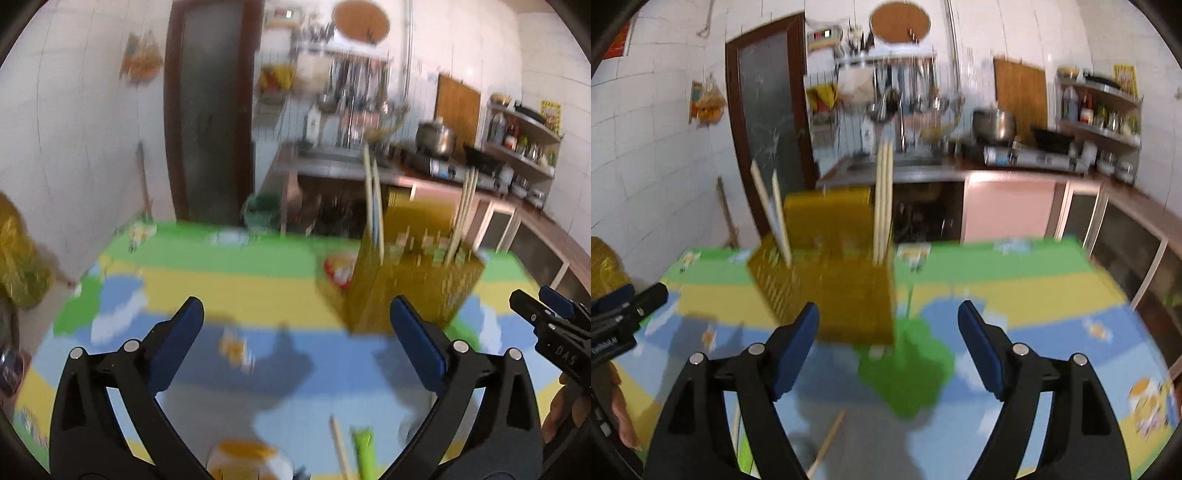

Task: Organize utensils
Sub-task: 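Open both tools to drop the chopsticks into the holder, then move both tools back down toward the remaining utensils, then grasp the dark grey spoon handle with the right tool while the left tool grasps a chopstick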

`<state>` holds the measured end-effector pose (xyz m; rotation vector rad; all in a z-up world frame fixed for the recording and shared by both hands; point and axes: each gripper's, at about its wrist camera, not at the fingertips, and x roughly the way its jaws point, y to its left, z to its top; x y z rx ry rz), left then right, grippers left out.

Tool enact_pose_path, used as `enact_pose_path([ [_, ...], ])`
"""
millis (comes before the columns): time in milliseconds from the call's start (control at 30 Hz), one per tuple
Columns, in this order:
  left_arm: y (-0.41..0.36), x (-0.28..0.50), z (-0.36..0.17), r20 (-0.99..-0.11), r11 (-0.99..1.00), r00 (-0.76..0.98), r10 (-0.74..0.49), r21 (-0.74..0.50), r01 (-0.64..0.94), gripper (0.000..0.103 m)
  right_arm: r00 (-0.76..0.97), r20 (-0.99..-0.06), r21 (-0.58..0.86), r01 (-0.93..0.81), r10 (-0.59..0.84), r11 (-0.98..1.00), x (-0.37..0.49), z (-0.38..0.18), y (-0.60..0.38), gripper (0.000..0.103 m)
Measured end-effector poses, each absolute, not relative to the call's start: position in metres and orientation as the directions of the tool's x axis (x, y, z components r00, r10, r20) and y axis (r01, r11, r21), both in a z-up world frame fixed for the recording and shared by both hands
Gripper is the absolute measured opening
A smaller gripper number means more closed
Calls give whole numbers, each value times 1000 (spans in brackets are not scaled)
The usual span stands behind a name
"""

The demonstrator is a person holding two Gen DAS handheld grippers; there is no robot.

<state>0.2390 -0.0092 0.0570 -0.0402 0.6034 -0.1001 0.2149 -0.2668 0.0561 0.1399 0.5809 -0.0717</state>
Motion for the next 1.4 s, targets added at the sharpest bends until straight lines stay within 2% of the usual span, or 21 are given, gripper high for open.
enact_pose_path([
  [133,0,227,23,-636,994,763,-112,-86,74,97,783,-622,117,103,-8,988,203,27,-258,76],
  [400,13,232,-37,-750,996,656,-83,-81,33,97,727,-686,108,86,12,990,192,-6,-236,76],
  [700,30,246,-64,-808,997,586,-61,-76,0,97,690,-723,85,30,41,996,193,-23,-205,76],
  [967,22,243,-65,-805,999,591,-43,-32,29,97,658,-751,51,-28,57,998,197,-34,-181,75],
  [1033,19,241,-65,-803,999,594,-39,-22,36,97,656,-754,18,-40,40,999,196,-38,-175,71],
  [1100,17,240,-65,-803,999,595,-36,-15,40,97,643,-764,22,-49,48,999,197,-40,-173,53],
  [1233,14,238,-65,-803,999,595,-34,-11,42,97,631,-772,61,-51,79,997,198,-43,-177,43],
  [1267,14,238,-65,-803,999,595,-34,-11,42,97,633,-771,59,-51,78,997,198,-43,-177,37],
  [1400,10,236,-65,-805,999,592,-35,-12,42,97,636,-766,86,-49,97,995,196,-42,-180,35],
])
